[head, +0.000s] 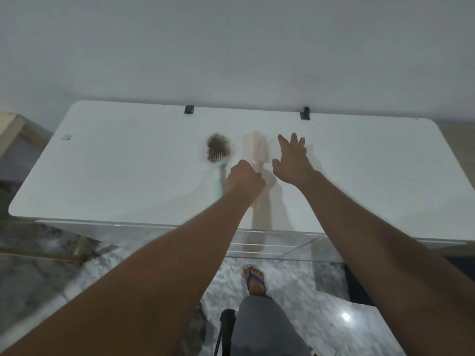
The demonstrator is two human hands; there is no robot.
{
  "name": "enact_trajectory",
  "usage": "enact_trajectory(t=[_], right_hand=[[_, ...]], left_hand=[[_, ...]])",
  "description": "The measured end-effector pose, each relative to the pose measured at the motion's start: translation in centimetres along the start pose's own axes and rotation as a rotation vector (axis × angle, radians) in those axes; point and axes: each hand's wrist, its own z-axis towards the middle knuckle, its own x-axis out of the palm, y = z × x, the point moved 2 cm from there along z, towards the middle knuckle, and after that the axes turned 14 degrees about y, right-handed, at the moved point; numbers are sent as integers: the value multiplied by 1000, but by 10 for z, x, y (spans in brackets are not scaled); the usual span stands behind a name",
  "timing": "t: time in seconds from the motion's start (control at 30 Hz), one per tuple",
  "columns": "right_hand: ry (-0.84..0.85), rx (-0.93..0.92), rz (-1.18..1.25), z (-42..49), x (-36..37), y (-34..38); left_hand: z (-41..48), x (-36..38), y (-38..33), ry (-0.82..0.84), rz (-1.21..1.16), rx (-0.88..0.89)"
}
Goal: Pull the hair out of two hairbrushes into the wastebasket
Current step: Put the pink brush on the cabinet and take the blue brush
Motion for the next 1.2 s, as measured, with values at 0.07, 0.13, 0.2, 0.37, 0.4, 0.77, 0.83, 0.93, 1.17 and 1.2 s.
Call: enact_trajectory(t=[0.07, 0.13, 0.2, 0.37, 0.4, 0.77, 0.83, 0.93, 1.17, 1.2], right_hand=[[0, 2, 0, 1, 0, 0], [-2, -1, -6, 1, 0, 0], [-2, -7, -16, 2, -1, 2], [-3, -52, 5, 2, -8, 19], [-6, -69, 3, 3, -9, 26], [44, -291, -44, 0, 7, 105], [64, -299, -58, -2, 11, 106], [106, -295, -72, 0, 19, 107], [100, -253, -56, 7, 24, 98], [94, -253, -60, 7, 25, 97]], left_hand=[[1, 0, 0, -6, 66, -10], [4, 0, 0, 10, 143, -25], [7, 0, 1, 15, 178, -36], [12, -25, 10, -105, -4, 37], [12, -35, 13, -143, -48, 42], [4, -76, 51, -193, -228, -132], [2, -67, 52, -102, -216, -150], [2, -54, 57, -46, -139, -147], [7, -50, 60, -33, -71, -113], [7, -52, 61, -32, -72, -111]])
